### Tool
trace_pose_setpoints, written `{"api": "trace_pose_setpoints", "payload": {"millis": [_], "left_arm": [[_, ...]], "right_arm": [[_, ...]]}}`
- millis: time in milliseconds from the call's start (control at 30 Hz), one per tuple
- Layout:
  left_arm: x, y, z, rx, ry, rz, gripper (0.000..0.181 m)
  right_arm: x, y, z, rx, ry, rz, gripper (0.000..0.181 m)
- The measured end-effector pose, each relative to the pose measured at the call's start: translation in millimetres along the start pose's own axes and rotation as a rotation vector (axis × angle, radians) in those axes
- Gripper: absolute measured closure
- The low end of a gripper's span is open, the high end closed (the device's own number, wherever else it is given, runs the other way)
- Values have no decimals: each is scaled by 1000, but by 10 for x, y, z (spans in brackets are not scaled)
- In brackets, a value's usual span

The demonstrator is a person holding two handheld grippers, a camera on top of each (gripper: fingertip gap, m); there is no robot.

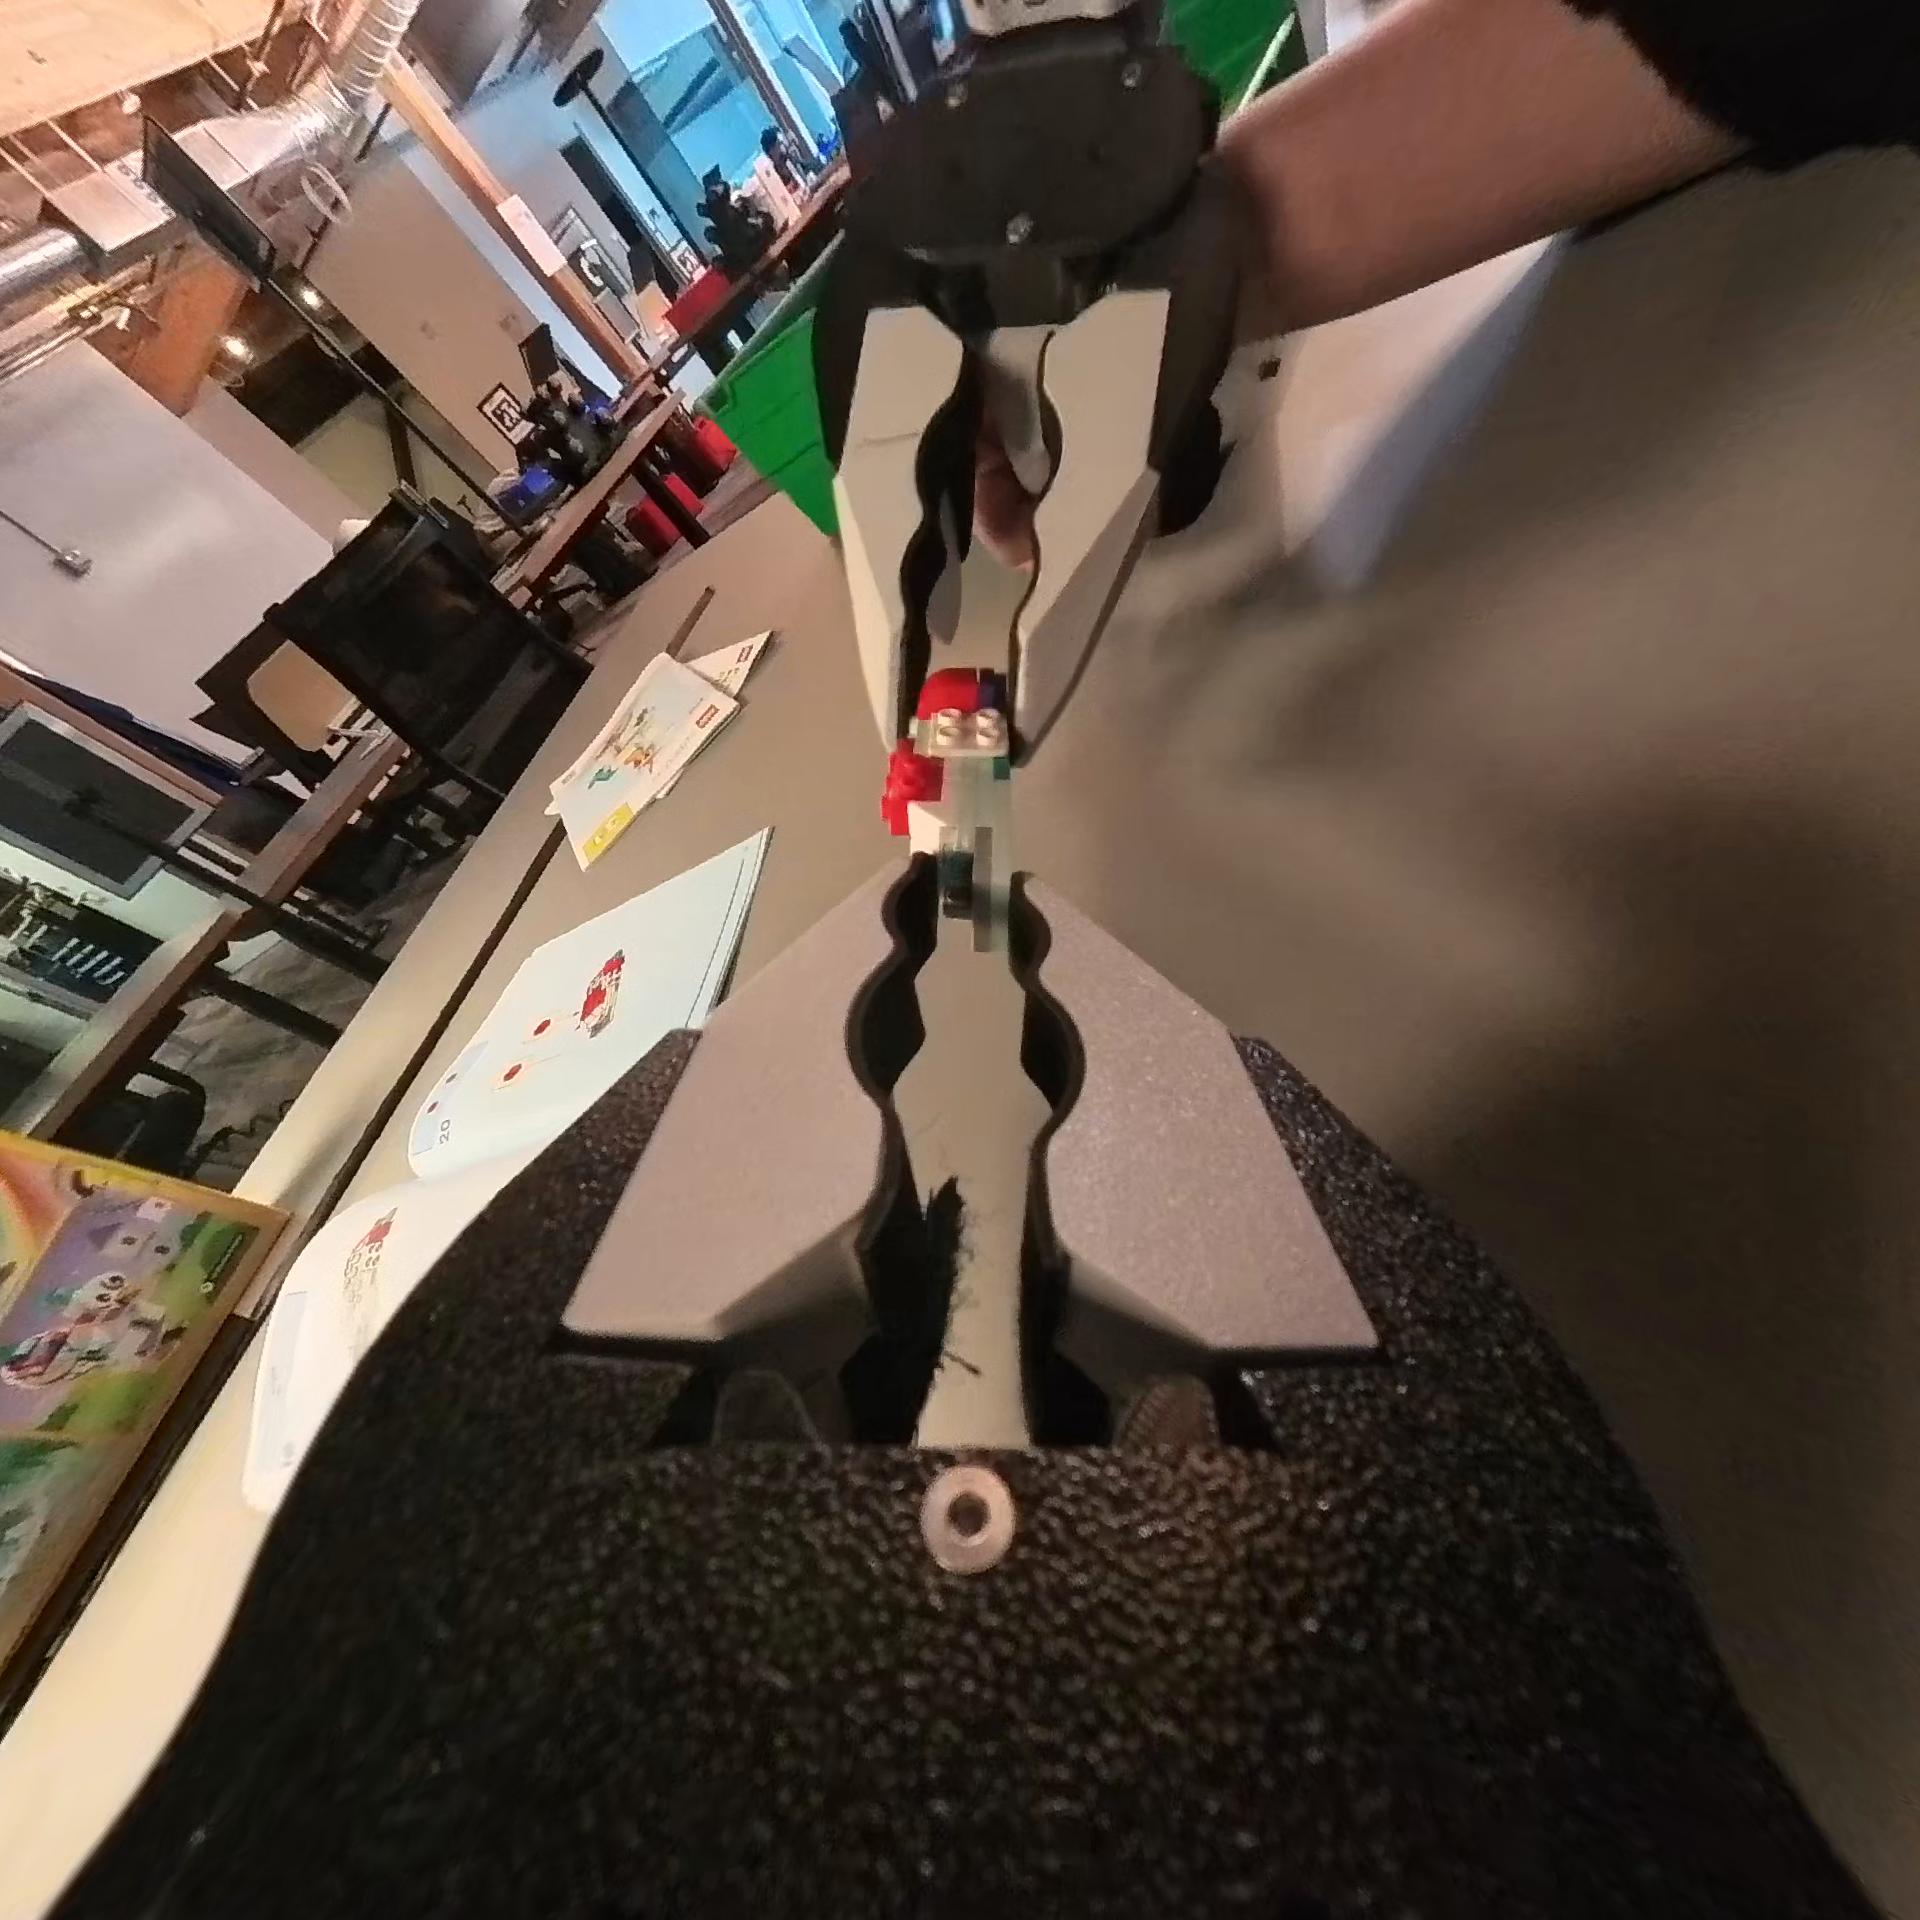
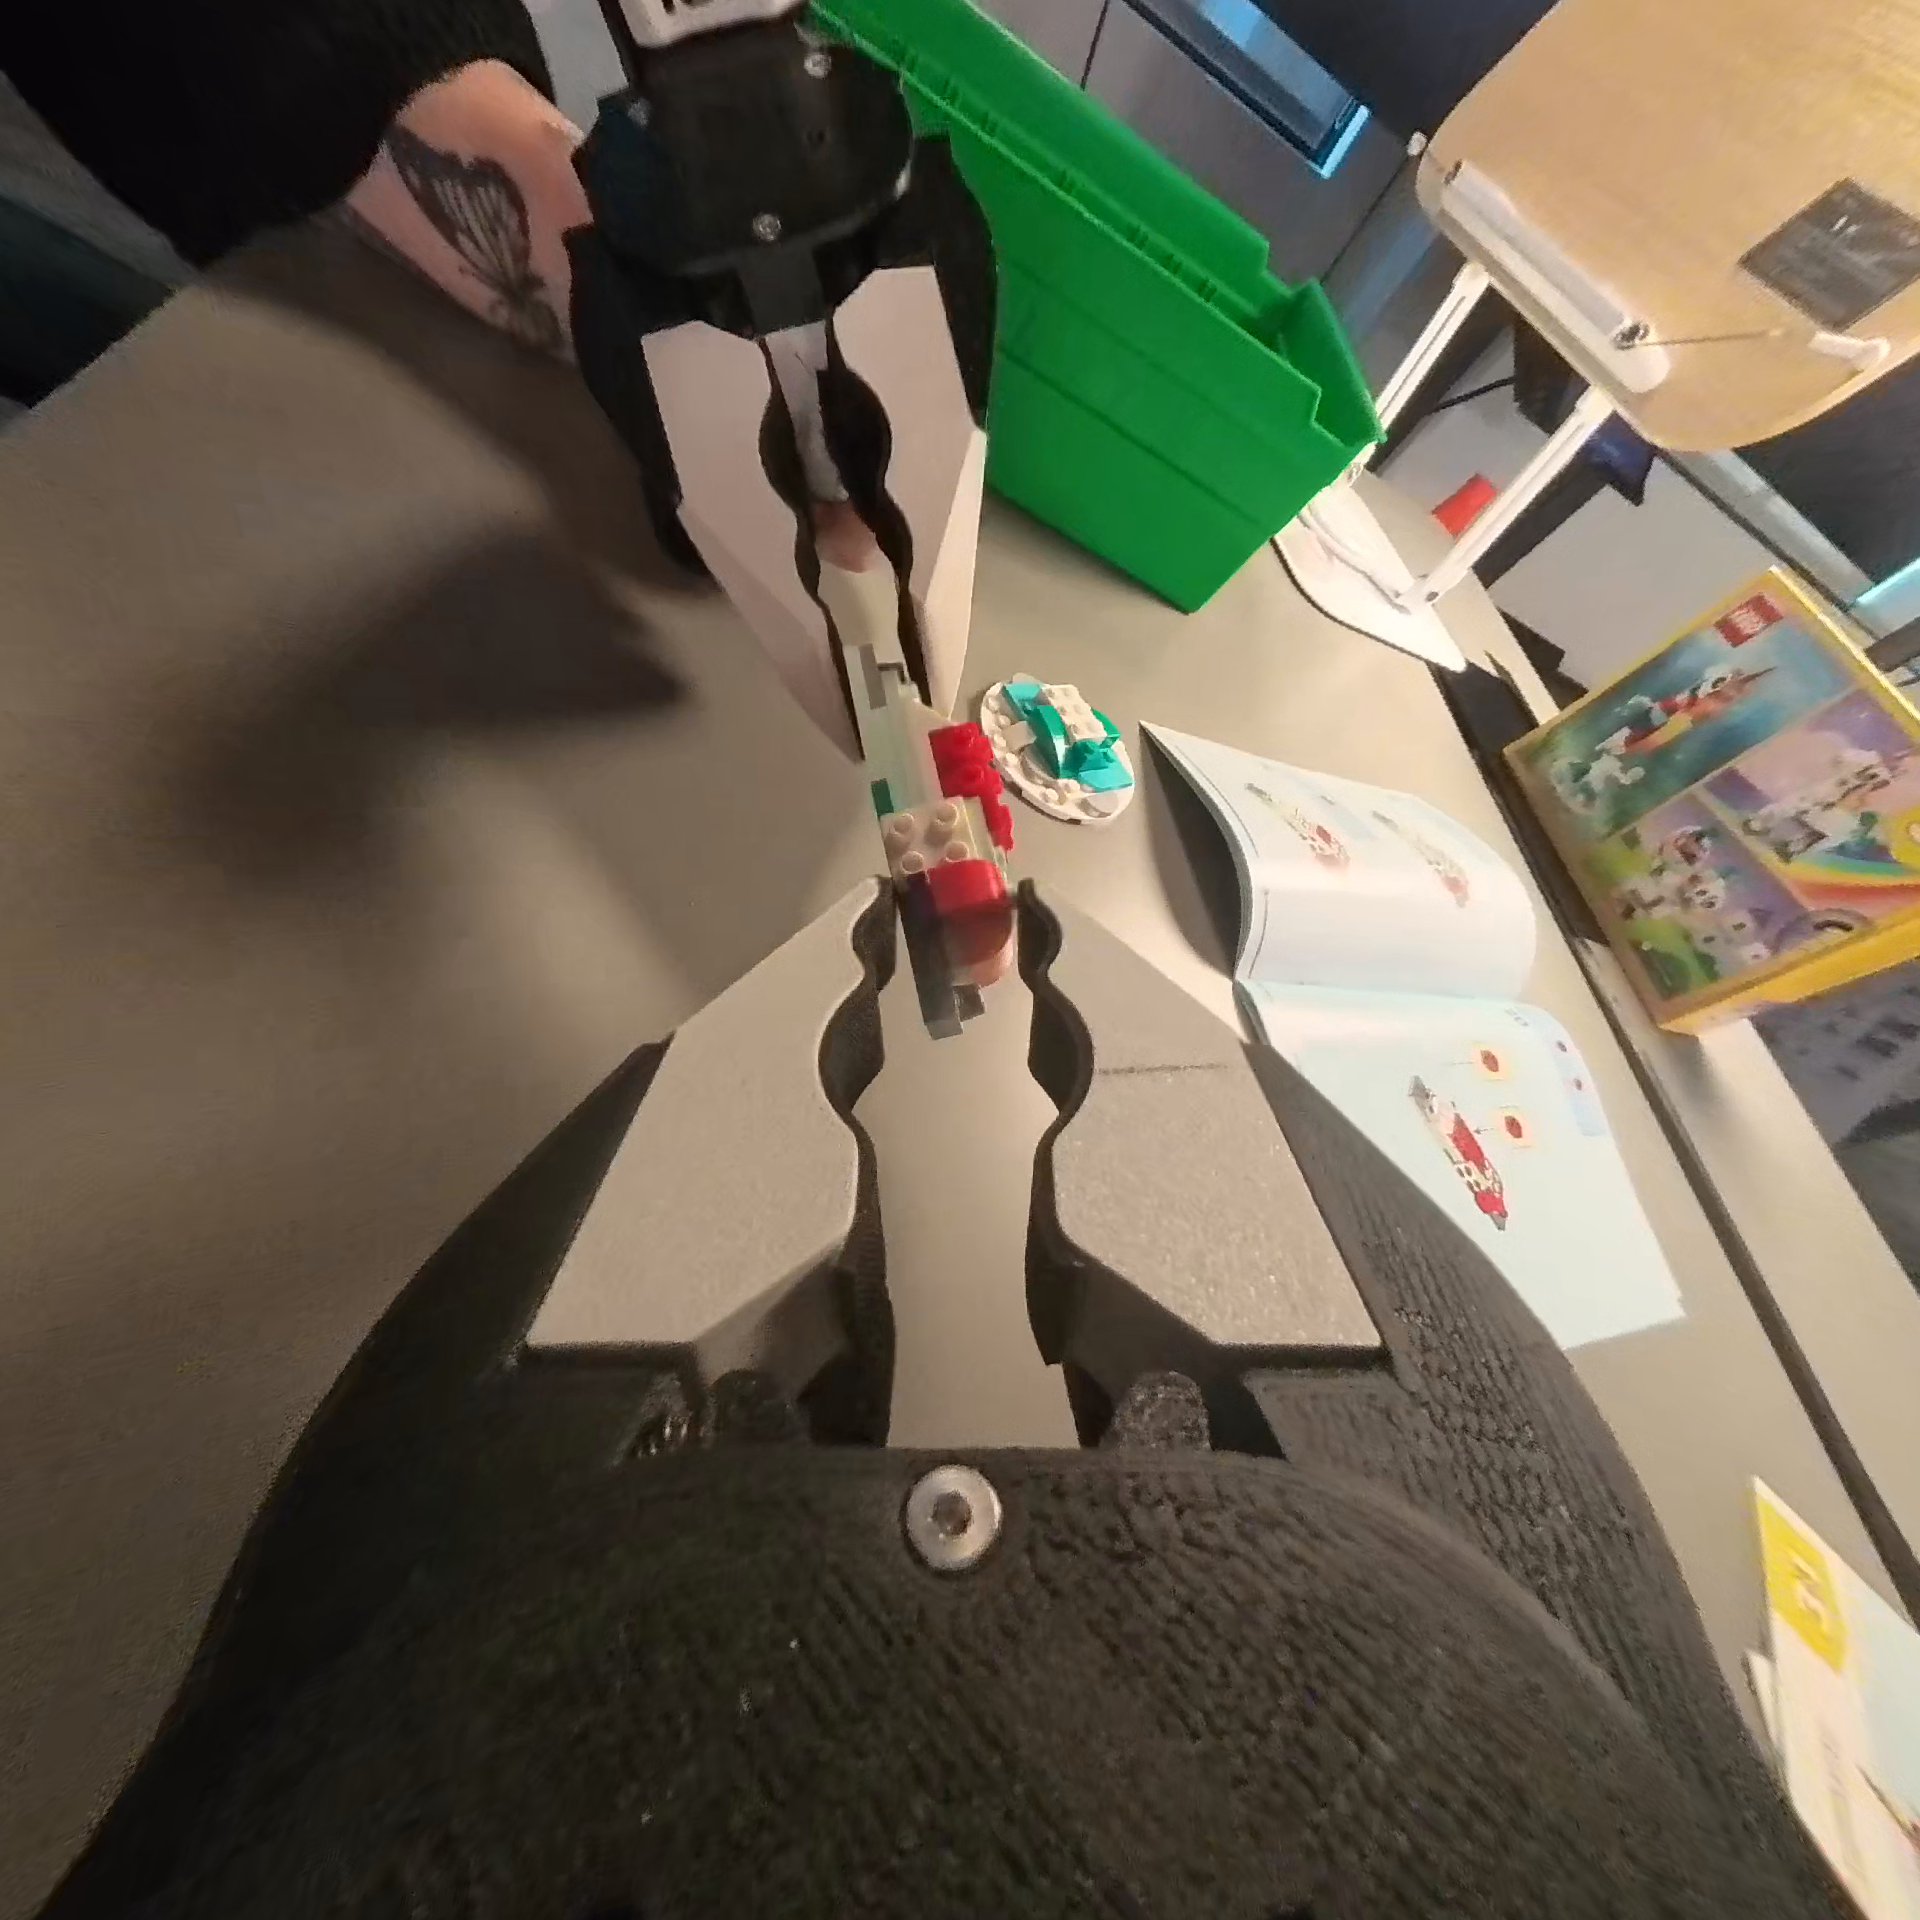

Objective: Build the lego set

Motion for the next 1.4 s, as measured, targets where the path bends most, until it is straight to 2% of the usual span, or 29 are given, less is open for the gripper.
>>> {"api": "trace_pose_setpoints", "payload": {"millis": [100,133,200,300,467,567,767,867,1000,1100,1167,1400], "left_arm": [[-72,-42,77,87,-10,87,168],[-108,-51,85,89,-18,116,159],[-176,-65,74,78,-44,153,144],[-274,-100,61,85,-91,209,144],[-338,-96,9,79,-140,226,136],[-347,-94,1,76,-147,232,136],[-370,-100,-7,82,-191,228,136],[-385,-108,-10,80,-194,235,137],[-382,-101,-14,75,-194,233,140],[-368,-82,-9,74,-196,223,141],[-362,-72,6,78,-195,217,141],[-320,-53,44,99,-226,171,140]], "right_arm": [[67,-26,15,-9,-41,-65,160],[104,-41,-9,-41,-80,-103,160],[170,-66,-99,-154,-206,-191,160],[192,-65,-215,-303,-388,-251,160],[149,-32,-397,-429,-479,-215,159],[120,-34,-441,-449,-471,-181,160],[103,-54,-455,-476,-375,-130,155],[103,-65,-442,-432,-297,-120,151],[211,-110,-435,-320,-43,-137,145],[340,-149,-587,-287,209,-146,133],[414,-164,-650,-255,303,-141,132],[512,-29,-729,-248,392,-41,129]]}}
Point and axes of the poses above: each gripper's, where its closed fingertips meet, y out along the fingers, z out of its top, x = y × z across the jaws, the point moved 5 cm from there along -y, back along the fingers, and after that the axes turned 6 degrees about -y, right-handed, at the moved point
